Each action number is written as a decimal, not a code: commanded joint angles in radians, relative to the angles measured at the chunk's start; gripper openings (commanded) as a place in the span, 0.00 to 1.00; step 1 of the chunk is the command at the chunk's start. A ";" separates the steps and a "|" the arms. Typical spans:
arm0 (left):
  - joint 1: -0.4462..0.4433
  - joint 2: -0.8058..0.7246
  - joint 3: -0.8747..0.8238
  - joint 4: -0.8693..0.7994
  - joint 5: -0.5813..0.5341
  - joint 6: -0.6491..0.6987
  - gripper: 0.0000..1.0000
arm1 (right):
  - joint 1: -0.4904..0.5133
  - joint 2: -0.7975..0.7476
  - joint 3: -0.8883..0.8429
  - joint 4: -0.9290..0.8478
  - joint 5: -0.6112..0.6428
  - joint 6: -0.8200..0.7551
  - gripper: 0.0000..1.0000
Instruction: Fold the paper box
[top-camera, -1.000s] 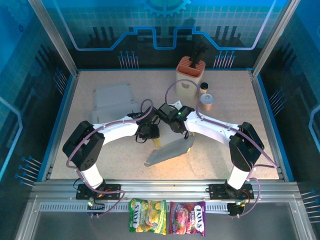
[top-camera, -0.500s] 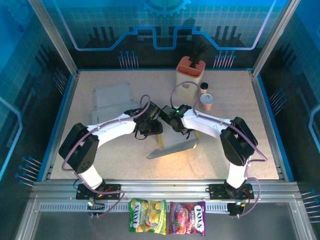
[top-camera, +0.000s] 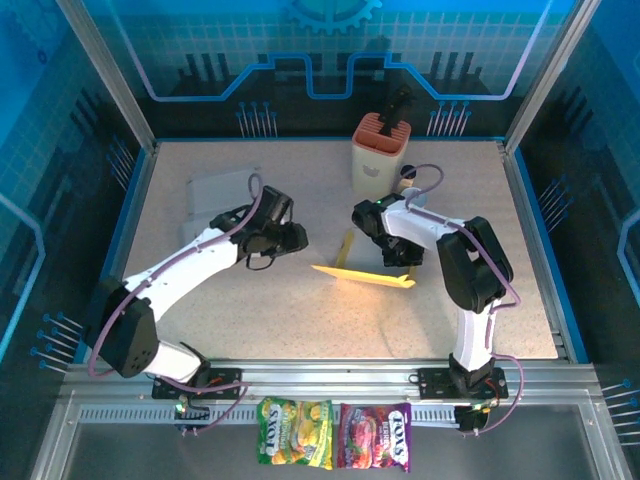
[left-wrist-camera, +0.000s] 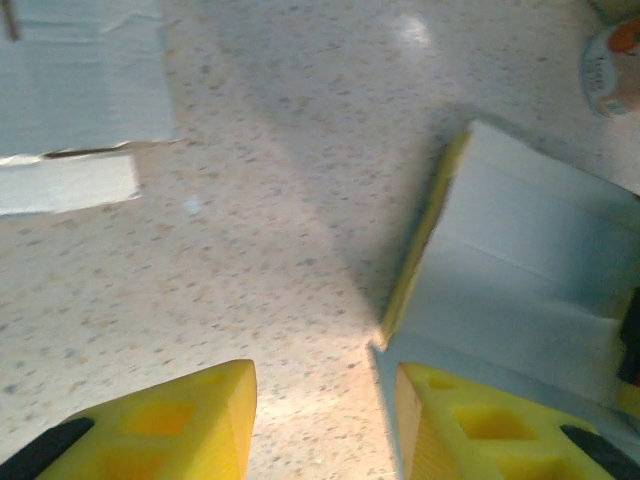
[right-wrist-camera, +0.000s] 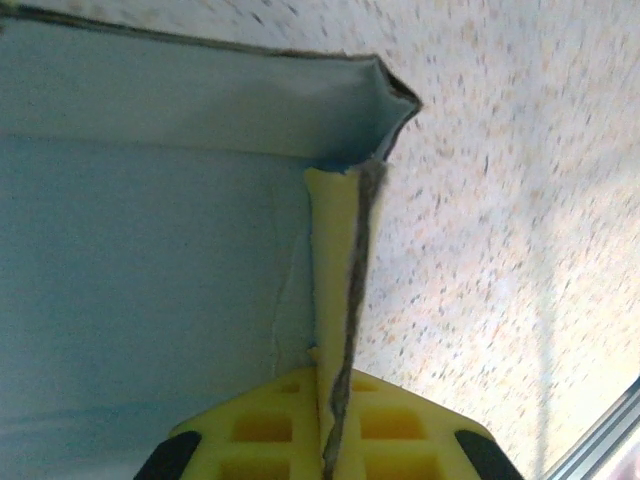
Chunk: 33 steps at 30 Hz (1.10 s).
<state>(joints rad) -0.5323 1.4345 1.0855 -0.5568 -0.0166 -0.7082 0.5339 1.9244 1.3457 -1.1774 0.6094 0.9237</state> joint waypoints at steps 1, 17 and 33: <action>0.022 -0.064 -0.071 -0.090 0.038 0.000 0.40 | -0.013 0.003 0.042 -0.090 -0.109 0.241 0.00; -0.038 -0.138 -0.274 0.055 0.237 -0.090 0.37 | 0.012 0.029 -0.013 -0.073 -0.413 0.763 0.00; -0.034 0.040 -0.194 0.184 0.212 -0.094 0.37 | 0.162 -0.179 -0.184 0.183 -0.683 0.934 0.53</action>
<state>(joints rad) -0.5781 1.4509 0.8539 -0.4015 0.1993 -0.8112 0.7025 1.8305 1.1858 -1.0145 -0.0383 1.8355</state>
